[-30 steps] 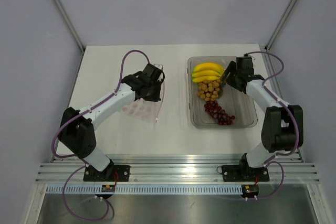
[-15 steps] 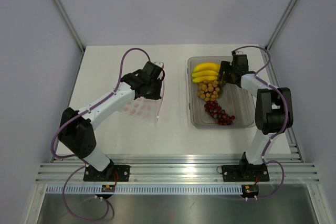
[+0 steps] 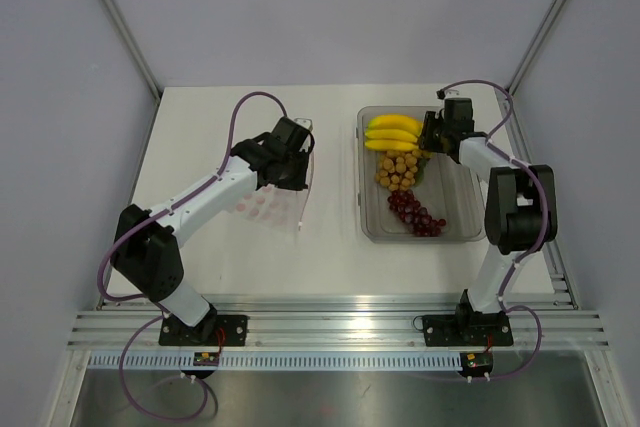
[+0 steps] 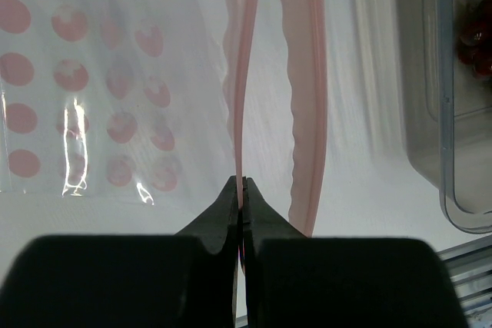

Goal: Place the food in the zip-top bag and seal the zipper
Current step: Pick up the fake fruit from the bin.

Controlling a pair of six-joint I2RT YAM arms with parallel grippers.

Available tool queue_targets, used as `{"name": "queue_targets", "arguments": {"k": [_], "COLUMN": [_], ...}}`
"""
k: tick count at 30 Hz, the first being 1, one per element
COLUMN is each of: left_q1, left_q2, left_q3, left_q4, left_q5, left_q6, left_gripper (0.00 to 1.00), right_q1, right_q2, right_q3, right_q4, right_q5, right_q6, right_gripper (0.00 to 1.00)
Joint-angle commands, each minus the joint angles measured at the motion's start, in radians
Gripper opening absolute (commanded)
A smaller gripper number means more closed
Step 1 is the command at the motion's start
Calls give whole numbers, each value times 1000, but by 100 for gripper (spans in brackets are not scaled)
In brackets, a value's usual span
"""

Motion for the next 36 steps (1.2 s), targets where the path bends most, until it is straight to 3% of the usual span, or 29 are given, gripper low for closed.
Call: {"name": "queue_targets", "arguments": {"k": [1,4,14,22,25,30,36], "left_q1": [-4,-4,-4,-4,-4,-4,-4], "left_q2": [5,7,-1,25,34,62,71], "left_q3": [52,70,98,133,151,188,202], "left_q4": [0,-15,-37,-63,-66,-89,-101], "left_q5": [12,12,23,63,100,185,327], "left_q6": [16,25,41,67,83,106,146], "left_gripper": [0,0,0,0,0,0,0], "right_q1": [-5,-5,-6,0,47,188,238], "right_q2": [-93,-172,-450,-597,-639,-740,-902], "right_q3": [-14,-56,-148,-163,-174,-238,-358], "right_q4": [22,11,-128,-245,-268,-199,-28], "right_q5": [3,14,125,104,176,345,291], "right_q6": [0,14,49,62,25,-79,-168], "right_gripper": [19,6,0,0,0,0,0]}}
